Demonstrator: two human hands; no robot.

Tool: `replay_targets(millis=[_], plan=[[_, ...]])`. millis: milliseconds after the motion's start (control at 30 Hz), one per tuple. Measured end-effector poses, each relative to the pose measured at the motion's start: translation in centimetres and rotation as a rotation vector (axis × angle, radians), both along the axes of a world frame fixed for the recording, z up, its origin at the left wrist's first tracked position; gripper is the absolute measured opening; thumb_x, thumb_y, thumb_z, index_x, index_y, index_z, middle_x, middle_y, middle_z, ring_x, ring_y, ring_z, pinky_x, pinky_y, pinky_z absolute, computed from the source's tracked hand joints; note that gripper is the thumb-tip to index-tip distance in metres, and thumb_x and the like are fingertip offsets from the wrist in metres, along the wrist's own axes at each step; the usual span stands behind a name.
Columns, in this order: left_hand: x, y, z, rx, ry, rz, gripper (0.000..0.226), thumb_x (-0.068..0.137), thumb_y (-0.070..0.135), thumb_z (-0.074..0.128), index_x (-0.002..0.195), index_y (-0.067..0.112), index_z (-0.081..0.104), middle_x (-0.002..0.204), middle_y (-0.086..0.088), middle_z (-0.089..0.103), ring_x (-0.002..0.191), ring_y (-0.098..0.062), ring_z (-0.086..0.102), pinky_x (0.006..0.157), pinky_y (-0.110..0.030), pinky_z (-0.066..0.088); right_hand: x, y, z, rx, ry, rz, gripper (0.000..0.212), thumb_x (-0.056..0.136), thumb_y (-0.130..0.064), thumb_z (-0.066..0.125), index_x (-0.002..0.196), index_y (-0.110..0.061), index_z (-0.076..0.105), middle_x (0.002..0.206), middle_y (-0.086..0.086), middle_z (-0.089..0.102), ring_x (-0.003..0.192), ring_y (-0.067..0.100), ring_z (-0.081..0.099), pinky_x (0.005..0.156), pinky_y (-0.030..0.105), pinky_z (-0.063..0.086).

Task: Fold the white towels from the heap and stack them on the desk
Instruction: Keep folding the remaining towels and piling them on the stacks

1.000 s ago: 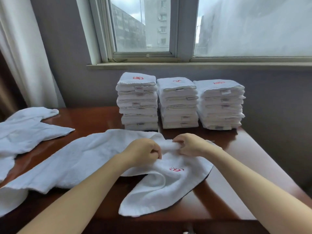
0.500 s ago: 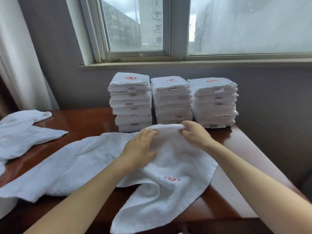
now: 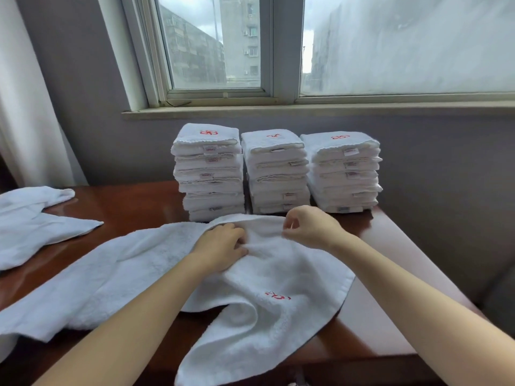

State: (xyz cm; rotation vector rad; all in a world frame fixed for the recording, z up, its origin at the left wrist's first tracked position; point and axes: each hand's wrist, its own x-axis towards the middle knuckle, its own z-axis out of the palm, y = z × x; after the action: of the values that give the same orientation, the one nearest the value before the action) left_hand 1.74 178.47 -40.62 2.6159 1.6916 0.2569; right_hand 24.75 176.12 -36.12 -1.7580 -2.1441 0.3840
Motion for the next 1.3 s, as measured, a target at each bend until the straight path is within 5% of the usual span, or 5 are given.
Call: replay_targets(millis=[200, 400, 633, 833, 1300], plan=[[-0.1, 0.1, 0.7, -0.014, -0.353, 0.042, 0.02, 0.097, 0.038, 0.049, 0.081, 0.026, 0.043, 0.085, 0.011, 0.052, 0.08, -0.014, 0.049, 0.072, -0.037, 0.042, -1.1, -1.6, -0.8, -0.27, -0.212, 0.058, 0.046, 0.063, -0.052, 0.078, 0.095, -0.021, 0.067, 0.086, -0.004, 0.069, 0.077, 0.015, 0.065, 0.06, 0.028, 0.049], [-1.0, -0.6, 2.7, 0.068, -0.465, 0.061, 0.021, 0.097, 0.038, 0.043, 0.08, 0.029, 0.033, 0.079, 0.009, 0.053, 0.078, -0.019, 0.05, 0.065, -0.037, 0.035, -1.6, -1.3, -1.4, -0.077, -0.249, 0.05, 0.015, 0.066, -0.021, 0.059, 0.063, -0.012, 0.048, 0.066, -0.001, 0.056, 0.065, 0.024, 0.052, 0.05, 0.023, 0.034], [-2.8, -1.5, 6.1, -0.021, -0.328, -0.035, 0.025, 0.094, 0.04, 0.062, 0.114, 0.028, 0.053, 0.104, 0.012, 0.061, 0.098, -0.014, 0.059, 0.083, -0.036, 0.047, 1.4, -0.7, 3.2, 0.262, -0.236, -0.185, 0.016, 0.086, -0.016, 0.048, 0.1, -0.016, 0.055, 0.097, 0.006, 0.065, 0.09, 0.031, 0.062, 0.065, 0.032, 0.039], [-0.7, -1.3, 8.4, 0.376, 0.061, 0.176, 0.017, 0.094, 0.036, 0.058, 0.092, 0.019, 0.062, 0.109, -0.001, 0.065, 0.108, -0.025, 0.057, 0.072, -0.032, 0.041, 3.4, -0.3, 5.9, 0.263, 0.162, -0.238, 0.017, 0.091, -0.012, 0.043, 0.104, -0.018, 0.054, 0.09, 0.008, 0.07, 0.077, 0.029, 0.071, 0.074, 0.041, 0.055], [2.3, -3.4, 13.7, 0.582, -0.229, 0.239, 0.014, 0.095, 0.032, 0.051, 0.09, 0.02, 0.056, 0.098, -0.002, 0.067, 0.091, -0.031, 0.064, 0.062, -0.031, 0.035, 6.0, -3.1, 13.8, 0.636, 0.036, -0.261, 0.023, 0.095, -0.016, 0.047, 0.109, -0.017, 0.065, 0.099, 0.004, 0.068, 0.09, 0.028, 0.062, 0.07, 0.034, 0.048]])
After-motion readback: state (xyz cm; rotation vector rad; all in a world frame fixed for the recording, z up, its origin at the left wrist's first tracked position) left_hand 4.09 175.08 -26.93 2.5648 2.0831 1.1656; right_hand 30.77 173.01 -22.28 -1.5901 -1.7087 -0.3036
